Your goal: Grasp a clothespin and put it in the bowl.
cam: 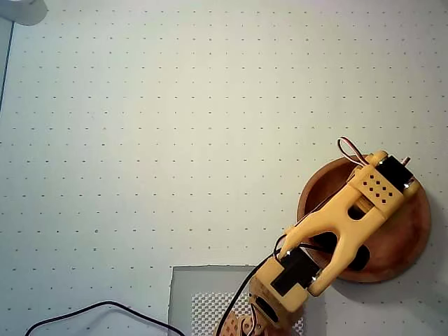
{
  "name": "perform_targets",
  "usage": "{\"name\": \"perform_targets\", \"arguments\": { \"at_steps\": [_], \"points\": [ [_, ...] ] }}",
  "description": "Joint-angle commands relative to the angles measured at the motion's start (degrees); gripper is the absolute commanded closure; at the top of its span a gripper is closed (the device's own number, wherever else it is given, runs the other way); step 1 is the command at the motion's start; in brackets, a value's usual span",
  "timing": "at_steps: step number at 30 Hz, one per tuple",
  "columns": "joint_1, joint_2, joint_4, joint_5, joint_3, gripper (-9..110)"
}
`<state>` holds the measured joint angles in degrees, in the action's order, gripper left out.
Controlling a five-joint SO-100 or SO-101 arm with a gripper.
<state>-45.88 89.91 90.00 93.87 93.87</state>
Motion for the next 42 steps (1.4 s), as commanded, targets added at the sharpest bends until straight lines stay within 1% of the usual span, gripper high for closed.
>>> {"name": "perform_targets", "arguments": {
  "at_steps": [1,7,13,17,20,26,31,34,37,42],
  "points": [
    [0.35,0.44,-2.02,-0.26,-1.67,105],
    [2.72,-1.76,-3.43,-0.44,-0.97,104],
    [3.34,-2.37,-3.52,-0.18,-1.58,93],
    [3.25,-1.93,-3.52,-0.09,-1.58,88],
    [3.25,-1.76,-3.52,0.09,-1.58,87],
    [3.34,0.0,-3.34,0.09,-1.67,87],
    [3.78,11.43,-2.72,0.26,-1.58,87],
    [7.12,17.58,-2.37,0.18,-1.14,87],
    [11.16,22.24,0.62,-0.35,-1.49,90],
    [18.28,29.97,6.86,-0.7,-1.67,100]
  ]
}}
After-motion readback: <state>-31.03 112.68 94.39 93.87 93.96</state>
